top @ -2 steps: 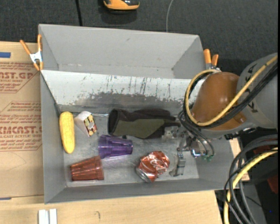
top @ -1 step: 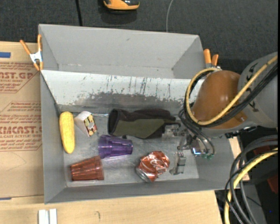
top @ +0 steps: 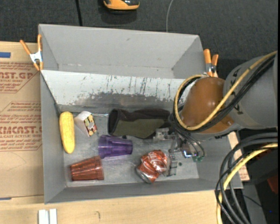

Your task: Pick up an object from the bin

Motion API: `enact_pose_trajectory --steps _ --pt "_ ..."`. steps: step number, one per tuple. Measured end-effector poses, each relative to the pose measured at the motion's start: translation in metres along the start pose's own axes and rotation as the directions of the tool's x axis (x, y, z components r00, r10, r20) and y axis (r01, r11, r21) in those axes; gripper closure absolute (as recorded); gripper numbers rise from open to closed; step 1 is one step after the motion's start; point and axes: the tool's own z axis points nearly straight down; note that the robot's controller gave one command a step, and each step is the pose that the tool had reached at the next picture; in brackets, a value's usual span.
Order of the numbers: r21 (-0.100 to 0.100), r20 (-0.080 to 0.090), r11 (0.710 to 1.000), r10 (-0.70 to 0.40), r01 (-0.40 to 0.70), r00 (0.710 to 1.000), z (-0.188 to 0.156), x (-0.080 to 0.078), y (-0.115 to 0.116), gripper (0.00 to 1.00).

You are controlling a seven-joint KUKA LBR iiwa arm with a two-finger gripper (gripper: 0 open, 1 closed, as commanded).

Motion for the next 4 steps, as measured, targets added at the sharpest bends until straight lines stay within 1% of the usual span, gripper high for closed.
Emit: enact_pose_trajectory --steps 1,2,3,4 --pt "-0.001 -0.005 0.993 0.118 -0.118 0.993 0.032 0.02 0.021 1.0" --pt "-0.001 -0.005 0.993 0.118 -0.118 0.993 0.032 0.02 0.021 1.0" --pt "-0.001 -0.014 0.995 0.099 -0.099 0.995 -0.013 0.017 0.012 1.0" --pt "-0.001 -0.003 0.996 0.093 -0.093 0.996 -0.066 0.012 0.008 1.0"
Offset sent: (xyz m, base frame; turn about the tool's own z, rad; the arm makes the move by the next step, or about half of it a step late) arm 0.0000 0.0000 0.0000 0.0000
